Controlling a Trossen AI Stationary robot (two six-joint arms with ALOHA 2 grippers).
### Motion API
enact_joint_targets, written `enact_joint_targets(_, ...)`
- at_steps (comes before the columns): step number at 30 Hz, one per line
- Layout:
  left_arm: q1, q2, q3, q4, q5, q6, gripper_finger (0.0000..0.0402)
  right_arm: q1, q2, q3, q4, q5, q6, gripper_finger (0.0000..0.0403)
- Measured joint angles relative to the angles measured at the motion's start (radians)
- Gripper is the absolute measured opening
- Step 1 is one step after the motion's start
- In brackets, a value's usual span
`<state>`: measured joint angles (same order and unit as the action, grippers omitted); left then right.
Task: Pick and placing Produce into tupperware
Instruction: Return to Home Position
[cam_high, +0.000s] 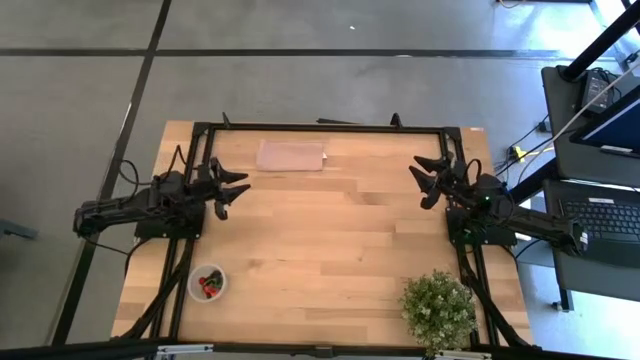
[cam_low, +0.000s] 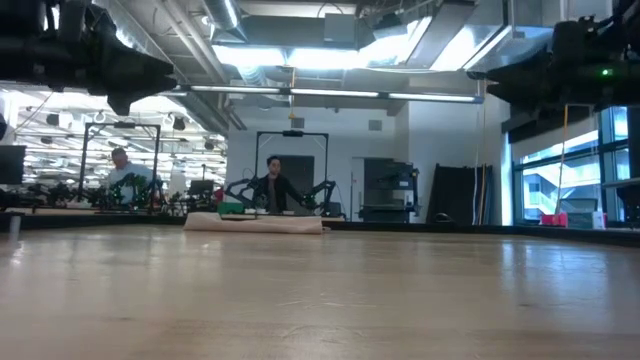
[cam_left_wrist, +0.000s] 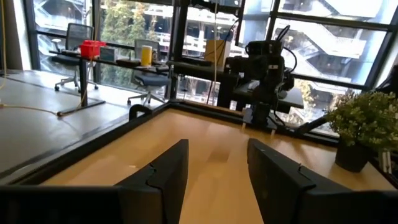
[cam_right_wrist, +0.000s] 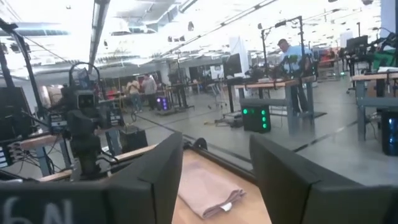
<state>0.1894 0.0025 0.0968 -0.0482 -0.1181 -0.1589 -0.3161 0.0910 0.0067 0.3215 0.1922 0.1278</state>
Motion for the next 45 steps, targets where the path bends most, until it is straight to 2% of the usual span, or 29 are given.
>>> enact_joint_targets(8, 0.0, 0.0, -0.089, 0.093, 0.0, -0.02, 0.0153, 0.0, -0.016, 0.0, -0.003, 0.001, -0.018, 0.0188)
enact_joint_targets(13, 0.0, 0.0, -0.089, 0.08, -0.003, -0.015, 0.0161, 0.0, -0.016, 0.0, -0.029, 0.001, -0.003, 0.0188)
enact_joint_targets(17, 0.0, 0.0, -0.089, 0.08, -0.003, -0.014, 0.0164, 0.0, -0.016, 0.0, -0.122, 0.0, 0.024, 0.0188)
enact_joint_targets(20, 0.0, 0.005, -0.089, 0.078, -0.003, -0.014, 0.0163, 0.0, -0.016, 0.0, -0.196, 0.0, 0.077, 0.0188)
enact_joint_targets(27, 0.0, 0.005, -0.089, 0.079, -0.003, -0.014, 0.0153, 0.0, -0.016, 0.0, -0.268, 0.0, 0.077, 0.0188)
enact_joint_targets(45, 0.0, 0.005, -0.089, 0.079, -0.003, -0.014, 0.0161, 0.0, 0.0, 0.001, -0.275, -0.002, 0.074, 0.0188)
